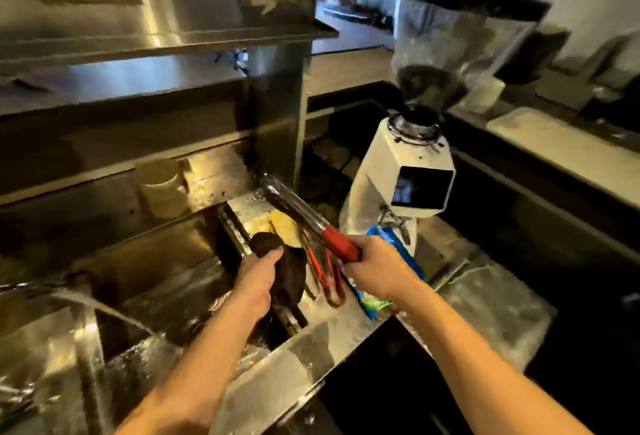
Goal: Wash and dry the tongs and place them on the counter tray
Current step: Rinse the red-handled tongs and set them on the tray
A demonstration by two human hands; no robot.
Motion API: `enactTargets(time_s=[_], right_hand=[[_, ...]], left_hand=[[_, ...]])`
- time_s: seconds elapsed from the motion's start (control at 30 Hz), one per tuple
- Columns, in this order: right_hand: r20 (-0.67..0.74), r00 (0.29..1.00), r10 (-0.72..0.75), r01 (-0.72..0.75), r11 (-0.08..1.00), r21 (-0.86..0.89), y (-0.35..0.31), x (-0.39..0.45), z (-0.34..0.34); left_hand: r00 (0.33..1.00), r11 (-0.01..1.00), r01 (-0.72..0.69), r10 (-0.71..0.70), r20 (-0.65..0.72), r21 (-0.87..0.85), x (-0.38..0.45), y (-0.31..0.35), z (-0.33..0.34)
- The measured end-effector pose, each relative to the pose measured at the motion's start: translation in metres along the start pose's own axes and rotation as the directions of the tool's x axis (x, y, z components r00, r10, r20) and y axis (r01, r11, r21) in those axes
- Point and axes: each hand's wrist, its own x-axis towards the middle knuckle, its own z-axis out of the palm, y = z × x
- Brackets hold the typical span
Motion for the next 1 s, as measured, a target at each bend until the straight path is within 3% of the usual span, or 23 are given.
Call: enactTargets(time_s=[0.17,0.3,0.47,0.63,0.8,1.0], right_hand=[[-0.108,0.992,0.072,-0.067,0.997,0.049,0.051,-0.032,-0.067],[-0.204,0.972,0.118,-0.090,0.985,0.144,0.093,-0.067,-0.113],[-0.373,0.875,0.309,-0.209,0.936,0.284,0.162,-0.130,-0.170],[-0.410,0.742,0.531,-0.300,0.809,0.505,0.219,-0.197,-0.217],[-0.381,0.647,0.661,-0.151,0.601,0.785,0.259,-0.251,-0.258],[-0.328,0.550,0.768,0.087,0.338,0.937,0.311,-0.300,-0.321]], left_hand=[[0.983,0.997,-0.024,0.011,0.184,0.068,-0.030,-0.016,0.095],[0.931,0.987,-0.102,0.051,0.361,0.126,-0.059,-0.034,0.167],[0.837,0.976,-0.097,-0.026,0.547,0.194,-0.109,-0.075,0.271],[0.733,0.963,-0.076,-0.123,0.669,0.260,-0.161,-0.131,0.360],[0.630,0.942,-0.070,-0.214,0.747,0.329,-0.208,-0.177,0.423],[0.525,0.913,-0.044,-0.324,0.787,0.405,-0.254,-0.215,0.477]])
